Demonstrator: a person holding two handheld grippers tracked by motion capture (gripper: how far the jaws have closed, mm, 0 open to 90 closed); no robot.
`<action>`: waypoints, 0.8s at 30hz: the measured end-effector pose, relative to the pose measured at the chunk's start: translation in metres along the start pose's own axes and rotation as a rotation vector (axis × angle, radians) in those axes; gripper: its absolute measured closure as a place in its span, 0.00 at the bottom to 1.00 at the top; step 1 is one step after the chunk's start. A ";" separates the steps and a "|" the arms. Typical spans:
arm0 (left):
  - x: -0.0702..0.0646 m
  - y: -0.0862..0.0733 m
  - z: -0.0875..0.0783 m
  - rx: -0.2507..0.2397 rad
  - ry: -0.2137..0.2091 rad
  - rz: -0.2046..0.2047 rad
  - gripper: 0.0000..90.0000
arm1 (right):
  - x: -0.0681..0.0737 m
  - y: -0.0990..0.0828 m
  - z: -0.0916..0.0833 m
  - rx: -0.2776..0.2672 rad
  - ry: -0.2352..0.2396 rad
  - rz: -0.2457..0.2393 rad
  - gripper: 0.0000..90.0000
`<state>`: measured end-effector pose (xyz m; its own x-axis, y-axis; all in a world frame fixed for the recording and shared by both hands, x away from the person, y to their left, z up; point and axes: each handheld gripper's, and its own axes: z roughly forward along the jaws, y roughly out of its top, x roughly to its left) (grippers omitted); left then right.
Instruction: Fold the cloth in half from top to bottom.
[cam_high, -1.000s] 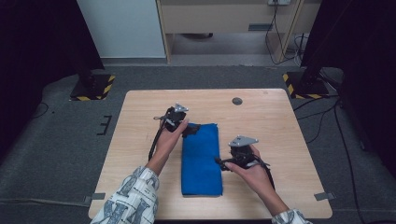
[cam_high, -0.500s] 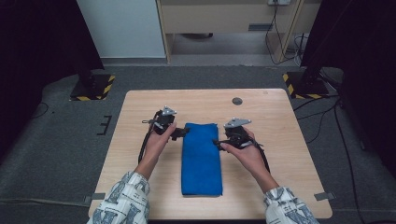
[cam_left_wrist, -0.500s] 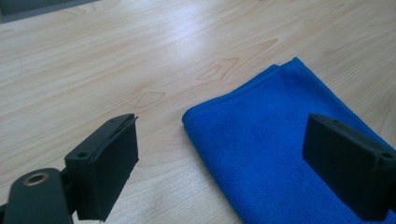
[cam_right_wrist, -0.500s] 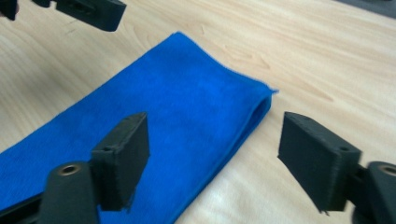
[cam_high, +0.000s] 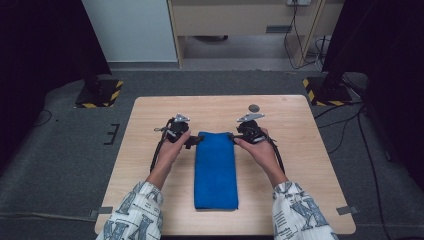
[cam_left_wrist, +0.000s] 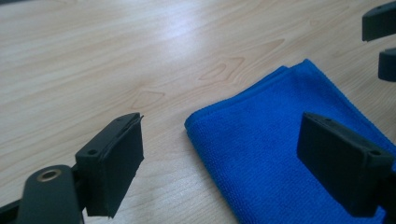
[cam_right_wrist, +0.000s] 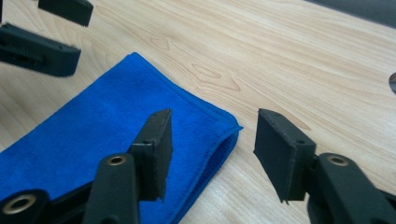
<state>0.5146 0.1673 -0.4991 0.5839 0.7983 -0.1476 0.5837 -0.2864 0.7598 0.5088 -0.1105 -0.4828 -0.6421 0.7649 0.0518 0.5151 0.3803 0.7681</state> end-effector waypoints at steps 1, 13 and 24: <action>0.001 -0.001 0.002 0.014 0.006 0.002 0.16 | -0.001 0.000 0.002 0.007 -0.002 -0.012 0.54; 0.001 -0.009 0.019 0.063 0.026 0.000 0.32 | -0.002 -0.002 0.034 0.062 -0.002 0.006 0.61; 0.003 -0.010 0.030 0.073 0.051 0.044 0.47 | -0.011 -0.007 0.052 0.080 -0.008 0.068 0.63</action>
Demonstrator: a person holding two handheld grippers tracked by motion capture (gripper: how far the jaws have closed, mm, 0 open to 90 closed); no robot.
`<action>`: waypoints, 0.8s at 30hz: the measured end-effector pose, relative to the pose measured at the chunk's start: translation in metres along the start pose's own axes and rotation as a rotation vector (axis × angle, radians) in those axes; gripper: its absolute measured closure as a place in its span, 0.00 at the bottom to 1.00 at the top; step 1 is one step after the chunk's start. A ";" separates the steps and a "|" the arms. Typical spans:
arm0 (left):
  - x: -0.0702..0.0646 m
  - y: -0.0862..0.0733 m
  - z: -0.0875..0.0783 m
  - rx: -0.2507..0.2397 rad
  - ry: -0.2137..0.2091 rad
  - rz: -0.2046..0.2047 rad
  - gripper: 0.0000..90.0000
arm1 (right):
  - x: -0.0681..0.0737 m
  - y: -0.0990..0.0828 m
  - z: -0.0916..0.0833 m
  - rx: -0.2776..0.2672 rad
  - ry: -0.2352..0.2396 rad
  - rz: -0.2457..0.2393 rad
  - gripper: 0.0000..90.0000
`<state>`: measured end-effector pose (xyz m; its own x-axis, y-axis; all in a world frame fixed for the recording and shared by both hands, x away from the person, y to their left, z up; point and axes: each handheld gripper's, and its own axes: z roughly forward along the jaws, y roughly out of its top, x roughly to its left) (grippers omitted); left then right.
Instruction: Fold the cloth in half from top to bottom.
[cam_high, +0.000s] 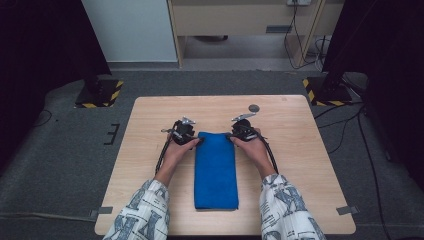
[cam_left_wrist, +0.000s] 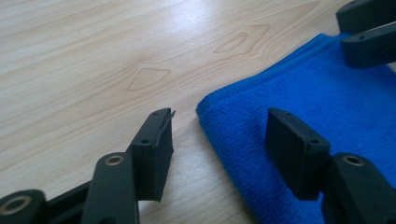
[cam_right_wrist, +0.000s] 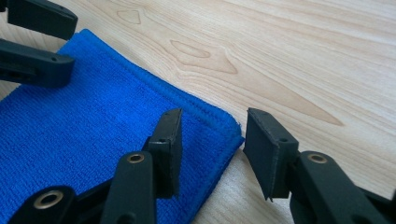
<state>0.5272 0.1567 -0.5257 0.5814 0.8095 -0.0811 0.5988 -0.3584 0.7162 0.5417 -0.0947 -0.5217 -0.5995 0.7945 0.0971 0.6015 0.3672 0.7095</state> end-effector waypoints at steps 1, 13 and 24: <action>0.001 -0.001 0.000 0.004 0.001 0.000 0.47 | 0.000 0.000 0.001 -0.001 -0.001 0.002 0.63; 0.006 -0.003 0.001 -0.004 0.009 -0.030 0.60 | -0.004 -0.001 0.008 0.010 0.006 0.020 0.68; -0.003 -0.005 0.000 0.002 -0.044 0.001 0.88 | 0.002 -0.007 0.007 -0.001 0.061 -0.001 0.95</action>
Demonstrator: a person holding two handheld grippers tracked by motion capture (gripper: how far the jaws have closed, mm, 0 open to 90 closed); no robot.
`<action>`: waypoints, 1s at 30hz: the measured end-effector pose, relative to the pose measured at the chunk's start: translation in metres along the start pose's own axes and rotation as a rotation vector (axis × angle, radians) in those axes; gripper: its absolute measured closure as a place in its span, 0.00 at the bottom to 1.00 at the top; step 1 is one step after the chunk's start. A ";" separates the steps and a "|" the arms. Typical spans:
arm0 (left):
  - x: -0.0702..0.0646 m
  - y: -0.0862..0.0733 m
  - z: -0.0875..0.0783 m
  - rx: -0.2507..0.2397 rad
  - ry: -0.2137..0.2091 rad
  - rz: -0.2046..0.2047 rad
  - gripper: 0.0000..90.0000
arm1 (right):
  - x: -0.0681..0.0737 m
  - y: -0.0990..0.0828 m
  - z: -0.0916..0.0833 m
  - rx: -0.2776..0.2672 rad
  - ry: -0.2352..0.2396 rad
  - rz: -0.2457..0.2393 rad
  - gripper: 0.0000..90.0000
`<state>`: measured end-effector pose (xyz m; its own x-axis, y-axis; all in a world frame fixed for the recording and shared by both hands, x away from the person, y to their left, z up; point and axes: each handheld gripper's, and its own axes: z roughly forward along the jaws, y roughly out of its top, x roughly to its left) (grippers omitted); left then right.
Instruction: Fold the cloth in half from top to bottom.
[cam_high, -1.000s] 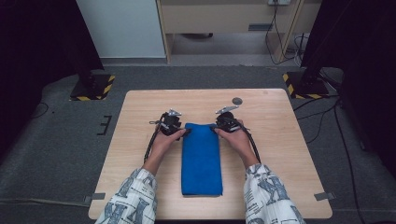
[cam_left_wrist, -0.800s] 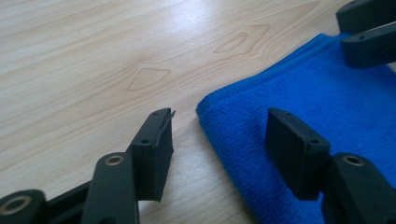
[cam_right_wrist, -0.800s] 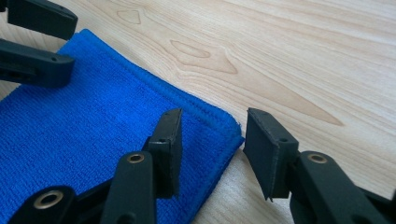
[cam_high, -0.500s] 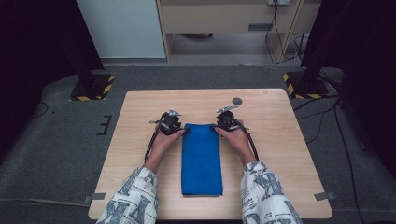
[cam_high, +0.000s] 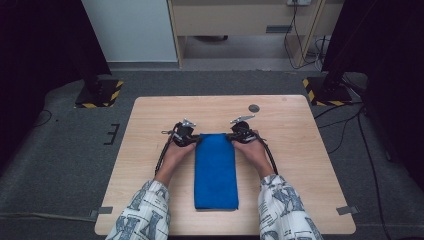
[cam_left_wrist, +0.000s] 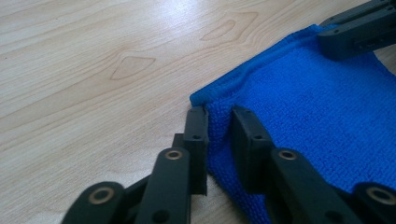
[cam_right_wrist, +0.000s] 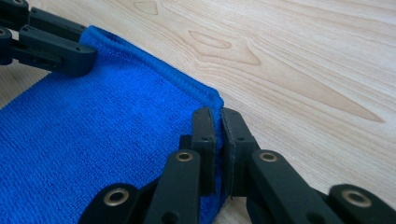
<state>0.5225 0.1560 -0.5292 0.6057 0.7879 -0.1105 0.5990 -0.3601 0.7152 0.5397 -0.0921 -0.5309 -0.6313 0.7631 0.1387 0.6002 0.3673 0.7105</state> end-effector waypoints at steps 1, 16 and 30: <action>0.000 0.000 0.000 -0.001 0.000 0.001 0.90 | 0.000 0.000 0.000 -0.003 0.002 0.004 0.95; -0.009 0.032 -0.037 -0.173 0.045 0.015 0.97 | 0.001 0.027 -0.039 -0.153 0.010 0.003 0.95; -0.018 0.052 -0.055 -0.237 0.045 0.052 0.97 | 0.003 0.046 -0.064 -0.217 -0.001 0.007 0.96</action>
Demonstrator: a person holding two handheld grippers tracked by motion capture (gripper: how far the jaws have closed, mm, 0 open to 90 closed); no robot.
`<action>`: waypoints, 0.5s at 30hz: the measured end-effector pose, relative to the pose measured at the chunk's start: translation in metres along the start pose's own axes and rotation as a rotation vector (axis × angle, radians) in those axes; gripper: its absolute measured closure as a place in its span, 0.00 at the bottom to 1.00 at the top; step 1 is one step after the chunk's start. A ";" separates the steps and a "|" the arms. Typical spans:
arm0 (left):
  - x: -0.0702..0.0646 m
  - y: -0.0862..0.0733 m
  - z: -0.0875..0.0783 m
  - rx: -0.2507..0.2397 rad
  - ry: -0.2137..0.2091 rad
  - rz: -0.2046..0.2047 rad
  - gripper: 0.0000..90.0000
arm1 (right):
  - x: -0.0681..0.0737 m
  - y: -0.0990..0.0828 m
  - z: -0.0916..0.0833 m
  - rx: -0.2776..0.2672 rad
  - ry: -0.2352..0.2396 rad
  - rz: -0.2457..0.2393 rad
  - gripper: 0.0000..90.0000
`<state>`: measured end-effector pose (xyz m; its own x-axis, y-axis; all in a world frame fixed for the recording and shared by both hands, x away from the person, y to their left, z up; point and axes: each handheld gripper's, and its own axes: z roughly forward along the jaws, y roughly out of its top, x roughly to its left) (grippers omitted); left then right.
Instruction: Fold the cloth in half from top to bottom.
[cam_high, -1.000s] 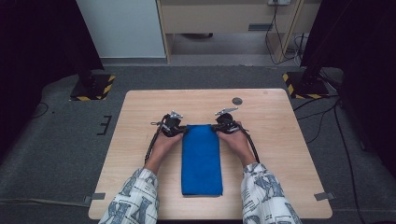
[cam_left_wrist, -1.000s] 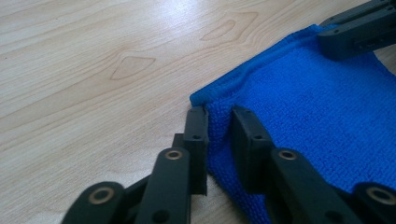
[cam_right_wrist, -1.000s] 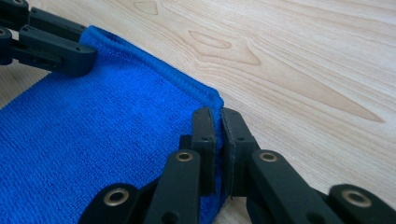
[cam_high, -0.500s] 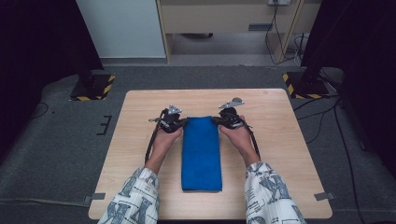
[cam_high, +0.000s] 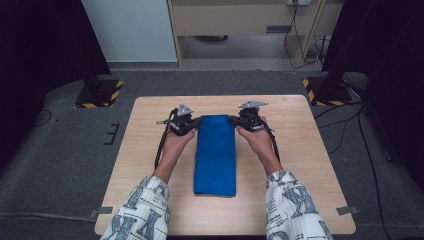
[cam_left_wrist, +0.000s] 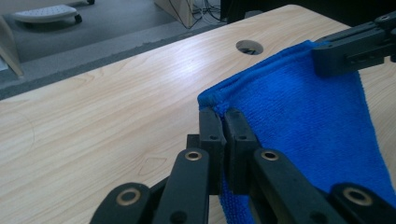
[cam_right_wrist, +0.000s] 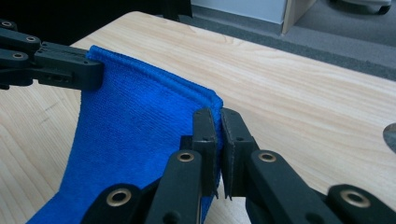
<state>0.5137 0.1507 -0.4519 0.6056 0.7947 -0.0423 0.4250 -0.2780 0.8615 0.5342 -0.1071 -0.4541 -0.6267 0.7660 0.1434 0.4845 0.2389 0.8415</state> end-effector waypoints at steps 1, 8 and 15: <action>-0.001 0.002 -0.001 -0.004 0.003 0.005 0.97 | 0.000 0.002 -0.001 -0.003 0.003 -0.004 0.96; -0.001 0.013 -0.003 -0.019 0.010 0.005 0.97 | 0.006 0.017 -0.006 -0.005 -0.018 -0.060 0.95; 0.005 0.016 -0.004 -0.027 0.025 0.014 0.97 | 0.001 0.021 -0.005 -0.030 -0.017 -0.027 0.96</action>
<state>0.5210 0.1524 -0.4365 0.5946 0.8038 -0.0179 0.3976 -0.2747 0.8755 0.5409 -0.1045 -0.4332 -0.6286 0.7698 0.1113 0.4488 0.2421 0.8602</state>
